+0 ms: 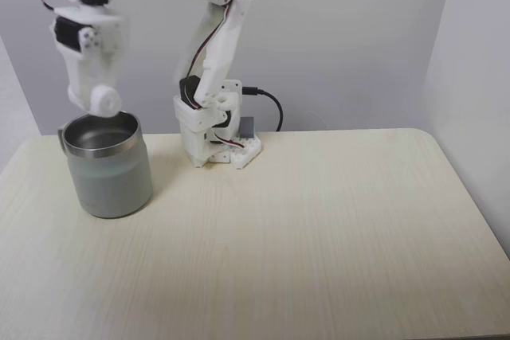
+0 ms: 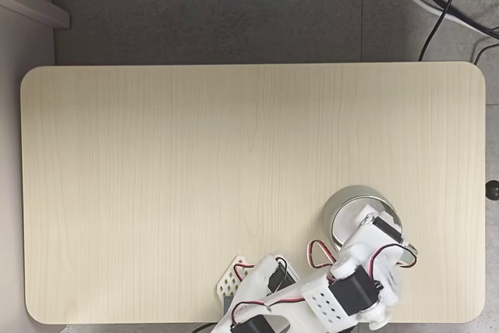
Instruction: Grasp a dressing and put it in the cup.
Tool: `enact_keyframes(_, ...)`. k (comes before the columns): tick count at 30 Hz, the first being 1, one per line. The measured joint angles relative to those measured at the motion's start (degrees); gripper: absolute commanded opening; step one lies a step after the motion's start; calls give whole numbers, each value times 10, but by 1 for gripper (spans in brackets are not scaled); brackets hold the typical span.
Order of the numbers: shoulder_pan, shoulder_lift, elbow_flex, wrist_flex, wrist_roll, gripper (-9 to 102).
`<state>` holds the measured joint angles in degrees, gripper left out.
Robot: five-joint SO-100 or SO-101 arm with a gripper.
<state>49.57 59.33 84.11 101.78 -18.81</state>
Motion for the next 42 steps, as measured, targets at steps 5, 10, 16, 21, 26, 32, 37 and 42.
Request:
enact_keyframes(5, 10, -31, -76, -43, -14, 0)
enact_keyframes(10, 18, -64, -156, -91, -30, 0)
enact_keyframes(16, 28, -67, -173, -106, -44, 6)
enact_keyframes(21, 28, -67, -173, -104, -58, 13)
enact_keyframes(26, 35, -67, -173, -98, -63, 14)
enact_keyframes(32, 40, -67, -173, -98, -64, 17)
enact_keyframes(37, 40, -73, -173, -91, -76, 18)
enact_keyframes(42, 40, -84, -173, -89, -79, 18)
